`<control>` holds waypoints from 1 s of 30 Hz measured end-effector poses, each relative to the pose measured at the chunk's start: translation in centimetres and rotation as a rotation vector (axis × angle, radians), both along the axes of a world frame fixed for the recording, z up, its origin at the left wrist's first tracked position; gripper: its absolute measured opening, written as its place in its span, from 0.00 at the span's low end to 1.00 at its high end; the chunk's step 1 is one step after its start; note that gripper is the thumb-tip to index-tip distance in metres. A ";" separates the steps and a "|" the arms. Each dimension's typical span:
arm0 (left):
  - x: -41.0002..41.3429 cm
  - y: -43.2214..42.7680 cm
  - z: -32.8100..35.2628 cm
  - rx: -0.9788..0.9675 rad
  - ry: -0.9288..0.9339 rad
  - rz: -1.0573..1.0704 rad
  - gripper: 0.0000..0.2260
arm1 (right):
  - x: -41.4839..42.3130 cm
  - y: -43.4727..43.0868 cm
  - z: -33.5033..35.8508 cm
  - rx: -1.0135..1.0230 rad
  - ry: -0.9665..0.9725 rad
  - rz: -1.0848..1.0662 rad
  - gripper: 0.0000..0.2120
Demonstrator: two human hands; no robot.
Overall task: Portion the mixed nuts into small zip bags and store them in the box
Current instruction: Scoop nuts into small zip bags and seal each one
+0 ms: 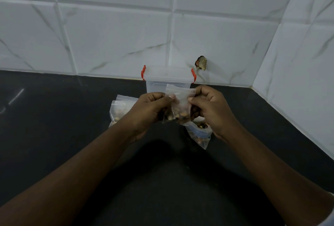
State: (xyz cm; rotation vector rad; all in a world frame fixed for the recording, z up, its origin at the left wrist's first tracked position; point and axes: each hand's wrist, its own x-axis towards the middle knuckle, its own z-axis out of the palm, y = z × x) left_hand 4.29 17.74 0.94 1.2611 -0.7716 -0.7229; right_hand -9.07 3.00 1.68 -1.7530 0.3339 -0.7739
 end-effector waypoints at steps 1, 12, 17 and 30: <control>0.0 0.0 0.0 0.000 -0.005 0.003 0.13 | 0.0 -0.1 0.0 0.006 -0.001 -0.006 0.04; 0.5 -0.1 -0.4 -0.004 -0.116 -0.037 0.11 | -0.1 0.4 -0.4 -0.035 0.060 0.140 0.12; 0.3 0.1 -0.5 -0.029 -0.254 -0.091 0.10 | -0.3 0.4 -0.1 -0.093 0.078 0.100 0.02; 0.1 -0.4 -0.5 -0.051 -0.108 -0.020 0.10 | 0.1 0.2 -0.4 0.058 -0.037 0.060 0.02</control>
